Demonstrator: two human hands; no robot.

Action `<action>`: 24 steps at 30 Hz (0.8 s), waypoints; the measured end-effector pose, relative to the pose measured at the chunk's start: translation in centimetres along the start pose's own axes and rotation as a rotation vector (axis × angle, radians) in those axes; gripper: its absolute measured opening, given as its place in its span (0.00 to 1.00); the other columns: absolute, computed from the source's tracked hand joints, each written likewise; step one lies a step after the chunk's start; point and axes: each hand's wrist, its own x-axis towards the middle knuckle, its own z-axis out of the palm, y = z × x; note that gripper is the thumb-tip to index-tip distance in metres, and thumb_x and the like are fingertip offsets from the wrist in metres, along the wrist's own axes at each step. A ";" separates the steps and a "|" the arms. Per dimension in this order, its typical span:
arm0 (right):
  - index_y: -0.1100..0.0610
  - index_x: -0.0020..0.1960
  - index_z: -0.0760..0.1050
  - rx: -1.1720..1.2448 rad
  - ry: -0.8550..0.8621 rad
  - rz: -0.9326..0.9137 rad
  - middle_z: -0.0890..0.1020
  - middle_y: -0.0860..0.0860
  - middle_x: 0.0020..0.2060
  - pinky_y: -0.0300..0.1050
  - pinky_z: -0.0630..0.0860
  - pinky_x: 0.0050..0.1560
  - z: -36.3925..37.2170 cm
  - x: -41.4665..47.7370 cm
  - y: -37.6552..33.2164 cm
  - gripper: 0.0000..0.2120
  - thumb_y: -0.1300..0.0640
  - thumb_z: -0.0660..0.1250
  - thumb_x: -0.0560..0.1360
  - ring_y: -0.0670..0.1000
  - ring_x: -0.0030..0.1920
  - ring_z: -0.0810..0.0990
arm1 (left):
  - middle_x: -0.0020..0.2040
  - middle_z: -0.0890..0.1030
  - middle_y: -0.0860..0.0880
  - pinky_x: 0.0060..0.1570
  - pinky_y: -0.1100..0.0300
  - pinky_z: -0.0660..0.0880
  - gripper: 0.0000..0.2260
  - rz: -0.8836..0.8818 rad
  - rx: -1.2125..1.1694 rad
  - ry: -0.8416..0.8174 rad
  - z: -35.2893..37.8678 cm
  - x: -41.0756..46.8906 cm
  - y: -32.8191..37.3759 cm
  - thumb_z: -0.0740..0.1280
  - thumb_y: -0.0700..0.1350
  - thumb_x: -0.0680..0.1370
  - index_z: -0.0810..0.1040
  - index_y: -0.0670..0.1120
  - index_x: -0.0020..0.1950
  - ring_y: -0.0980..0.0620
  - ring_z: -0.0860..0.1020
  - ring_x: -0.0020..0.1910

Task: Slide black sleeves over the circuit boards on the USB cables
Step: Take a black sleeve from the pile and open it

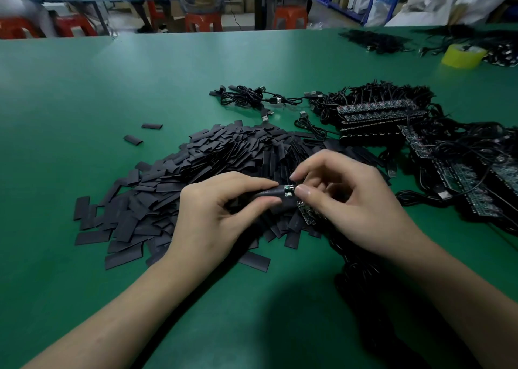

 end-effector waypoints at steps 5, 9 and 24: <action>0.53 0.50 0.84 -0.260 0.068 -0.243 0.83 0.43 0.42 0.38 0.75 0.40 0.0 -0.1 -0.2 0.05 0.62 0.74 0.77 0.46 0.43 0.82 | 0.47 0.87 0.54 0.47 0.64 0.78 0.09 -0.081 -0.068 0.000 -0.1 -0.1 0.1 0.77 0.45 0.74 0.88 0.46 0.53 0.55 0.84 0.46; 0.57 0.51 0.85 -0.346 0.082 -0.350 0.83 0.47 0.43 0.37 0.75 0.46 -0.1 -0.1 0.2 0.04 0.63 0.74 0.78 0.43 0.45 0.81 | 0.47 0.86 0.54 0.48 0.66 0.76 0.09 -0.094 -0.098 -0.009 -0.1 -0.2 0.1 0.77 0.45 0.74 0.88 0.46 0.53 0.55 0.84 0.46; 0.54 0.52 0.84 -0.201 0.126 -0.170 0.84 0.44 0.40 0.38 0.77 0.43 0.3 -0.3 -0.5 0.07 0.59 0.77 0.75 0.49 0.40 0.82 | 0.48 0.86 0.56 0.50 0.65 0.76 0.08 -0.033 -0.033 0.014 0.0 -0.1 0.3 0.76 0.44 0.75 0.87 0.46 0.54 0.58 0.84 0.48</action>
